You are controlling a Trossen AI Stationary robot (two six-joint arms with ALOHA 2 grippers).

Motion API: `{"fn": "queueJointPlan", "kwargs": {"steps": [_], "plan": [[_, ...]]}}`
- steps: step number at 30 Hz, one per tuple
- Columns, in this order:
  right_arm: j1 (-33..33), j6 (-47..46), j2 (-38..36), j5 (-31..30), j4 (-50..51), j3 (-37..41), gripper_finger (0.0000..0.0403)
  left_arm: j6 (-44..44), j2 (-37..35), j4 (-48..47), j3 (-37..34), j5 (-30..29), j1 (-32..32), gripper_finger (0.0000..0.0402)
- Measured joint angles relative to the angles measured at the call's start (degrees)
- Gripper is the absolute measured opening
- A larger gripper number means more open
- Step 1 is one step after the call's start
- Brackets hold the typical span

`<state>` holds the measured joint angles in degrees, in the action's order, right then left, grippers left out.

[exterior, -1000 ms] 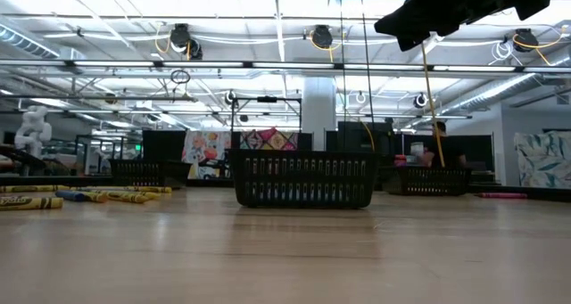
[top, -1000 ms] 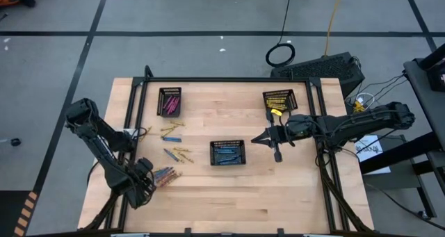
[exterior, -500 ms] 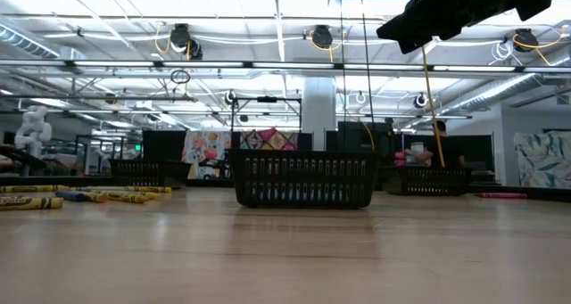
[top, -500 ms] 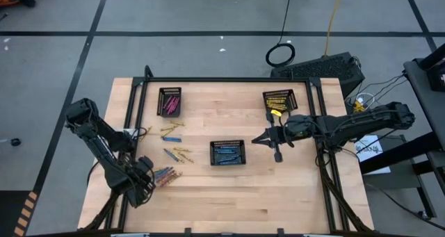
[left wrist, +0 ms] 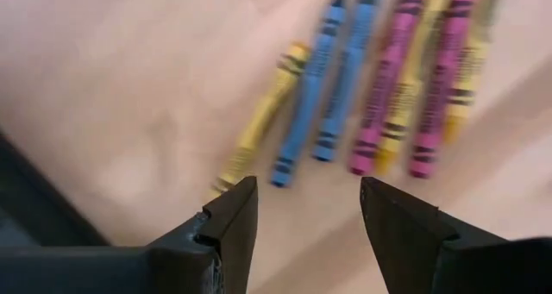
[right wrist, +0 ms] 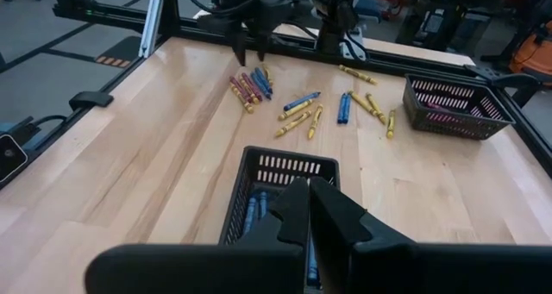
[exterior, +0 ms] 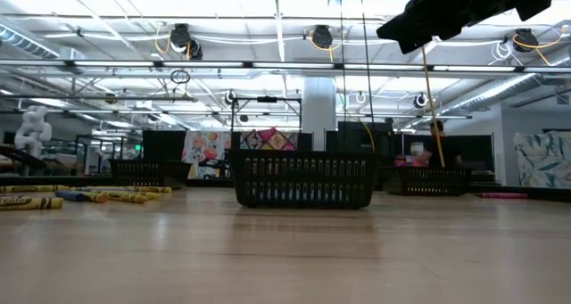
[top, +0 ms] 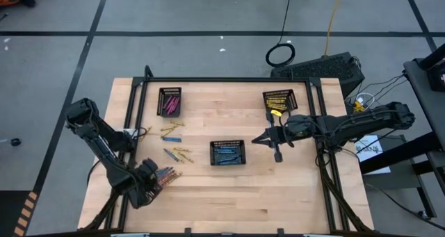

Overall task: Sort crayons
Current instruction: Put the pink crayon into the top left black bin

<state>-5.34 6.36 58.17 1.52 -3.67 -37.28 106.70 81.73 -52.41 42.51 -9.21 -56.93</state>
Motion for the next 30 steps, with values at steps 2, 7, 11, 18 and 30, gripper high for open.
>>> {"fn": "queueJointPlan", "kwargs": {"steps": [2, 7, 11, 18, 30], "plan": [[-0.01, 0.2, 0.0, 0.0, -0.67, 0.0, 0.0, 0.9, 0.0, 1.53, 0.55, -0.07, -0.01, 0.0196], [0.0, 0.39, 0.0, 0.0, -2.07, 0.0, 0.0, 0.96, 0.0, 6.59, 0.58, -1.26, -0.04, 0.0196], [0.0, 0.54, -0.08, 0.0, -1.28, 0.0, 0.0, 0.94, 0.0, 7.57, 0.58, -3.45, 0.22, 0.0196], [-0.02, -4.76, -6.15, -11.76, 16.7, -0.04, 0.0, -2.23, 0.0, 9.5, 0.58, -4.41, 2.22, 0.0196], [14.12, -25.97, -3.91, -14.61, 56.04, -2.01, 0.0001, -18.18, 0.0, 11.64, 0.58, -16.31, 8.3, 0.0196]]}}
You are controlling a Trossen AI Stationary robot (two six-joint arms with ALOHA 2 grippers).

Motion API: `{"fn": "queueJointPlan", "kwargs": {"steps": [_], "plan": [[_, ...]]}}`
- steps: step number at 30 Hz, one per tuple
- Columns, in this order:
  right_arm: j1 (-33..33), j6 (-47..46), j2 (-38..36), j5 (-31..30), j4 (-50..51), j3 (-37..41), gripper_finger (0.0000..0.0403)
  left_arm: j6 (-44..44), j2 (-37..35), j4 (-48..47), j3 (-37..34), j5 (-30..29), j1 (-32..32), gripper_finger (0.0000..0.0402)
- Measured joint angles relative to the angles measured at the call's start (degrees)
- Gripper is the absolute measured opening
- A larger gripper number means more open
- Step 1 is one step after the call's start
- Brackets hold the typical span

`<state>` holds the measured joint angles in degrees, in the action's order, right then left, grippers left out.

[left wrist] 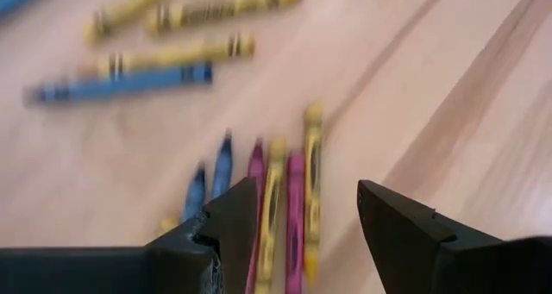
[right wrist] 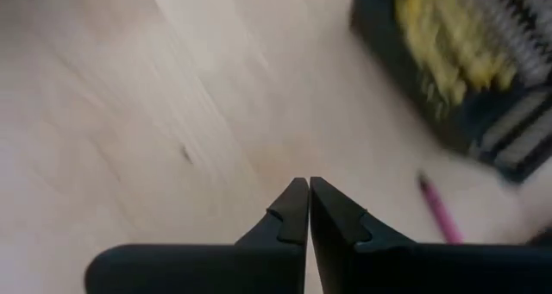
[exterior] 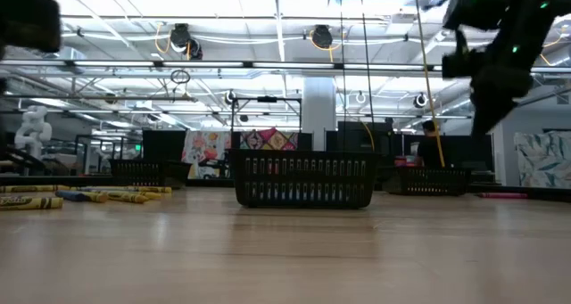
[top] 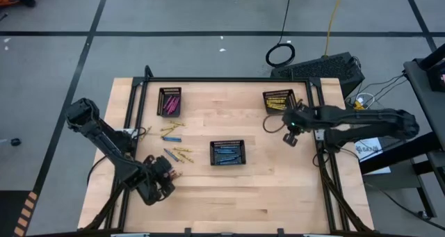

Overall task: Sort crayons
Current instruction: Put the pink crayon into the top left black bin

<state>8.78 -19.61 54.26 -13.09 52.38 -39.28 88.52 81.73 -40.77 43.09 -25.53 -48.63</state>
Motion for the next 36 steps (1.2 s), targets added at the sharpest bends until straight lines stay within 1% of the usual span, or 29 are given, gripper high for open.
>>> {"fn": "queueJointPlan", "kwargs": {"steps": [2, 5, 10, 14, 17, 19, 24, 27, 30, 32, 33, 34, 36], "plan": [[3.62, 1.33, 3.8, 3.32, 0.89, -0.05, 0.0006, -3.79, 0.0, 1.39, 0.0, -2.74, 1.25, 0.0196], [8.3, 3.13, 10.94, 5.76, 0.59, -0.31, 0.0021, -9.98, 0.0, 3.83, 0.0, -7.02, 2.91, 0.0196], [13.67, 4.99, 22.45, 5.85, 0.07, -1.81, 0.006, -18.53, 0.0, 7.96, 0.0, -12.98, 4.9, 0.0196], [15.78, 8.74, 27.75, 5.63, -5.4, -4.06, 0.0091, -23.54, 0.0, 11.85, 0.0, -15.27, 5.6, 0.0196], [17.17, 10.23, 30.43, 5.53, -8.55, -7.67, 0.0104, -27.24, 0.0, 14.72, 0.0, -16.99, 5.65, 0.0196], [18.14, 11.12, 32.07, 4.25, -9.11, -10.45, 0.0107, -29.14, 0.0, 16.11, 0.0, -17.97, 5.65, 0.0196], [20.24, 14.18, 34.95, 2.6, -11.16, -15.78, 0.0105, -30.44, 0.0, 16.81, 0.0, -18.64, 5.65, 0.0196], [20.82, 16.26, 35.17, 3.27, -11.63, -17.58, 0.0106, -30.44, 0.0, 16.83, 0.0, -18.63, 5.63, 0.0196], [20.75, 19.22, 34.71, 8.49, -7.57, -19.22, 0.0106, -30.42, 0.0, 16.85, 0.0, -18.61, 5.49, 0.0196], [20.54, 21.69, 34.38, 12.86, -2.63, -19.85, 0.0106, -30.42, 0.0, 16.97, 0.0, -18.61, 5.49, 0.0196], [20.47, 23.26, 34.38, 14.08, 0.15, -19.91, 0.0106, -30.46, 0.0, 17.27, 0.0, -18.61, 5.49, 0.0196], [20.46, 24.96, 34.48, 14.71, 2.99, -19.82, 0.0106, -30.46, 0.0, 17.61, 0.0, -18.61, 5.49, 0.0196], [20.52, 27.68, 34.73, 13.65, 8.17, -19.11, 0.0106, -30.46, 0.0, 17.8, 0.0, -18.6, 5.49, 0.0196]]}}
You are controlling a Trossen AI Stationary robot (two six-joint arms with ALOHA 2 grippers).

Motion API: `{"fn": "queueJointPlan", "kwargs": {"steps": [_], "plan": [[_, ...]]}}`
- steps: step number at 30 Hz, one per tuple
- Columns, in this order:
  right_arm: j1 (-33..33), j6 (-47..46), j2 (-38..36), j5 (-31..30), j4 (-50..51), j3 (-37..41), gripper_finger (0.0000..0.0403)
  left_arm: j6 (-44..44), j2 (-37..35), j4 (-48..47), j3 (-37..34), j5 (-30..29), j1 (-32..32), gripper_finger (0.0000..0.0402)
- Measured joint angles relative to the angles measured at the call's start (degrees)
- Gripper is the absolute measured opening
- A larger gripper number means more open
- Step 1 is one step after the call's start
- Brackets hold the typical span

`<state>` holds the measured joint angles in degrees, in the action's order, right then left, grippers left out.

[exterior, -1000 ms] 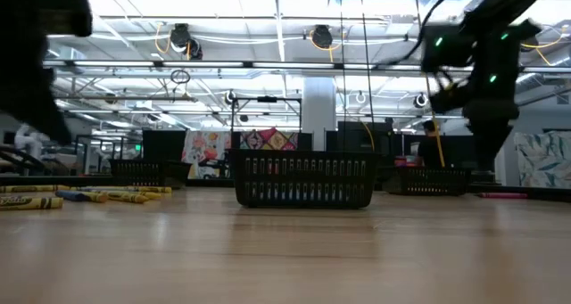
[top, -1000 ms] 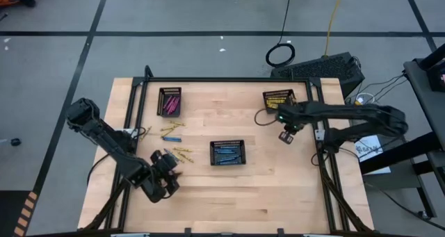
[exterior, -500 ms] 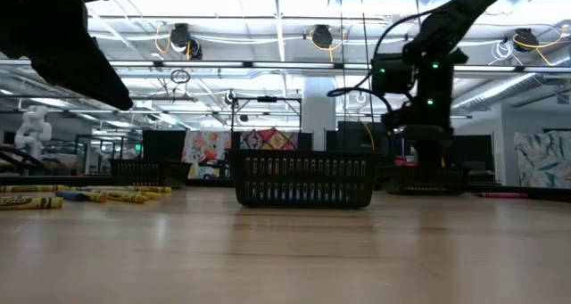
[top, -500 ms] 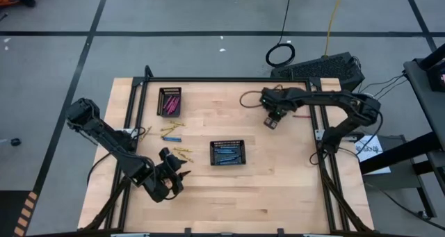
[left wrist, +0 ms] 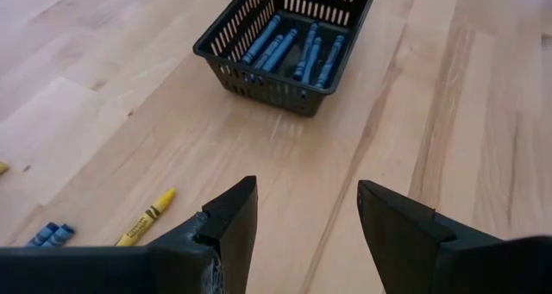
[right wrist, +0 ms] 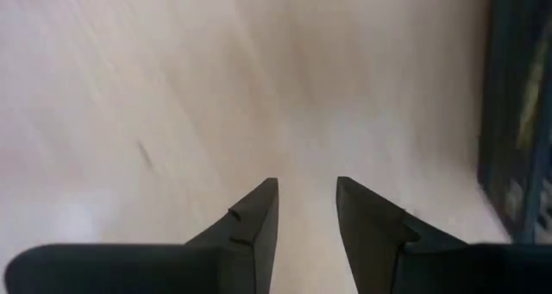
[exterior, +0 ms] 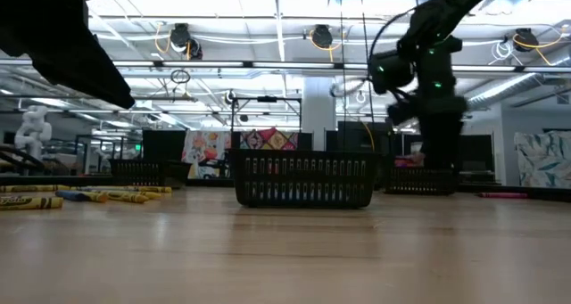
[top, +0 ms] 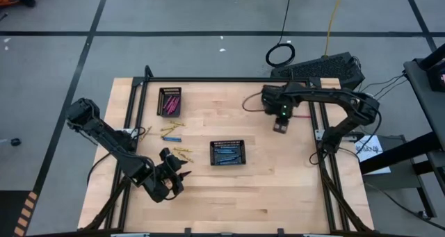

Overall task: Sort crayons
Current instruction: Put the pink crayon into the top left black bin

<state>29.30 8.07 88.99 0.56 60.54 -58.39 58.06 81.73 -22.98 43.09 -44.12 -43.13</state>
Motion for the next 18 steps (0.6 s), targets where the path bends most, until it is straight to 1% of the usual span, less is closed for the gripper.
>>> {"fn": "queueJointPlan", "kwargs": {"steps": [4, 8, 11, 14, 18], "plan": [[1.0, 1.47, 1.47, -6.08, 5.44, 0.48, 0.0106, -0.03, 0.0, -0.01, 0.0, -0.01, 0.0, 0.0196], [2.84, 1.55, 5.01, -8.72, 6.78, 0.61, 0.011, -0.43, 0.0, 0.05, 0.0, -0.06, 0.0, 0.0196], [4.09, 2.06, 8.98, -11.42, 7.57, 0.61, 0.0125, -0.37, 0.0, 0.21, 0.0, -0.08, 0.0, 0.0196], [4.83, 0.98, 12.93, -15.69, 7.71, 0.64, 0.0147, -0.37, 0.0, 0.64, 0.0, -0.04, 0.0, 0.0196], [5.27, -0.56, 16.51, -20.53, 7.86, 0.64, 0.0171, -0.42, 0.0, 0.85, 0.0, 0.14, -0.09, 0.0196]]}}
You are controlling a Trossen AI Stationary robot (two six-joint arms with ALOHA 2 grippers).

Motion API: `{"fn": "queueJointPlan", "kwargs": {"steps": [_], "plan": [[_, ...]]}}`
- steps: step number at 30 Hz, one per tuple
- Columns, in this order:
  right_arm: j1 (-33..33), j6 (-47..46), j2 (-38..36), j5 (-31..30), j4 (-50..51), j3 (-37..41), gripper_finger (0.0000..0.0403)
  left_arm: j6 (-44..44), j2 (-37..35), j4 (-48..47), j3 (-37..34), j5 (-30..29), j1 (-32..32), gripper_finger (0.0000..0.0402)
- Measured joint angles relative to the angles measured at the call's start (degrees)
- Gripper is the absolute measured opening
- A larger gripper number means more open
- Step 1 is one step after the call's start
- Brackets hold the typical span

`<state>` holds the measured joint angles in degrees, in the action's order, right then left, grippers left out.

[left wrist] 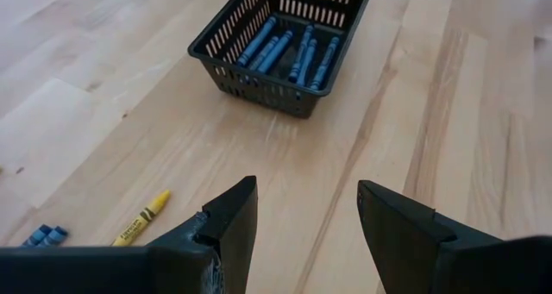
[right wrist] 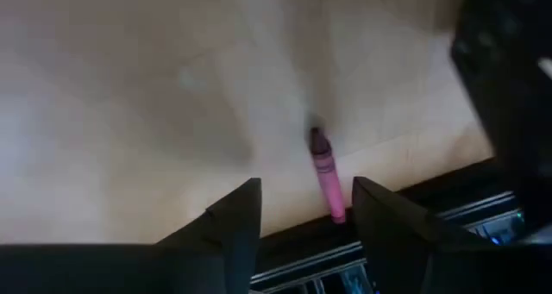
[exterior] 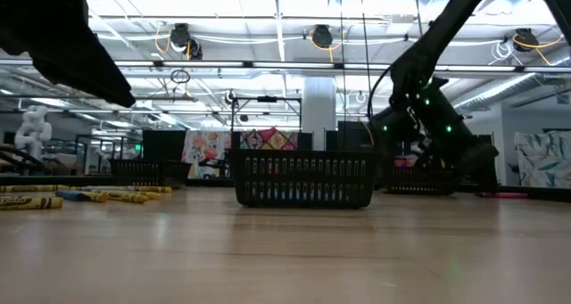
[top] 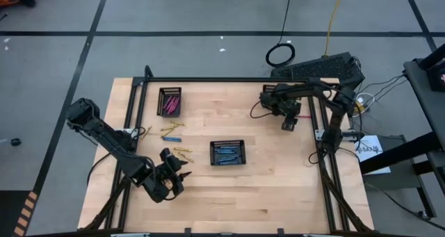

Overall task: Sort crayons
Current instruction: Put the pink crayon into the top left black bin

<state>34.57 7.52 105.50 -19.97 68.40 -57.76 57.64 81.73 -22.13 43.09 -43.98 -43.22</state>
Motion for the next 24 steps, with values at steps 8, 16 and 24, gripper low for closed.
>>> {"fn": "queueJointPlan", "kwargs": {"steps": [8, 16, 24], "plan": [[1.11, 4.31, 2.21, -1.06, -2.15, 0.0, 0.0173, -0.02, 0.0, 0.2, 0.0, 0.2, 0.0, 0.0196], [1.28, 8.6, 2.18, 4.33, -2.8, -0.02, 0.0096, -0.02, 0.0, 0.24, 0.0, 0.24, -0.02, 0.0196], [0.21, 8.17, 0.69, 6.12, -2.03, 0.07, 0.0009, -0.01, 0.0, 0.22, 0.0, 0.26, -0.02, 0.0196]]}}
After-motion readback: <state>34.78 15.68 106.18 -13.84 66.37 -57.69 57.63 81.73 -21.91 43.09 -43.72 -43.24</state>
